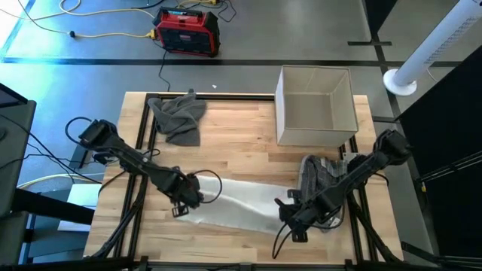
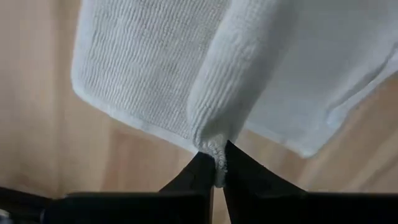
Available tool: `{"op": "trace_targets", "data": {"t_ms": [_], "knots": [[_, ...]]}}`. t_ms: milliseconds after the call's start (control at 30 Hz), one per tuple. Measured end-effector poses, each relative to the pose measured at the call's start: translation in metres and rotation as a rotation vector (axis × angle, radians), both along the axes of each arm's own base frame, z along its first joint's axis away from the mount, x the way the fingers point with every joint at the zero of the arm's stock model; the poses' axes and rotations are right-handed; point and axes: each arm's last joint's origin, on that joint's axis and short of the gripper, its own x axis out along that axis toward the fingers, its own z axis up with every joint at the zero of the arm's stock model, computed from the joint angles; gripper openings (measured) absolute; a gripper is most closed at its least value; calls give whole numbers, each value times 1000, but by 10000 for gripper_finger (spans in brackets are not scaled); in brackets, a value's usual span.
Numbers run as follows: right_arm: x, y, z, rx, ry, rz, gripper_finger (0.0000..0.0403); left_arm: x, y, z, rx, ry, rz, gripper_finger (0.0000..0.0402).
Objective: Fold towel
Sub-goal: Fold the white patterned towel
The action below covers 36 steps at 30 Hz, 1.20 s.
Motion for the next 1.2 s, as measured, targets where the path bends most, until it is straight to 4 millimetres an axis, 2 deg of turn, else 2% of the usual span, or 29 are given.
{"op": "trace_targets", "data": {"t_ms": [233, 500, 667, 733, 900, 1067, 1200], "knots": [[2, -1, 0, 150, 102, 17, 131, 1, -5, -8, -141, 110, -2, 125], [-6, -8, 6, 174, 198, -85, 159, -1, -1, 4, -268, 141, 67, 194], [-10, -20, 21, 70, 77, -252, 118, 3, 6, 6, -5, -55, 42, 186], [-8, -23, 21, 57, 30, -302, 89, 10, 4, 6, 30, -165, -20, 176], [-7, -31, -2, 133, -22, -397, 9, 26, -1, -10, -58, -394, -70, 135], [-10, -48, -26, 190, -15, -501, 4, 18, 4, -36, -51, -384, 57, 79], [-15, -69, -42, 156, 51, -567, 2, 5, 2, -50, -62, -342, 105, 41]]}}
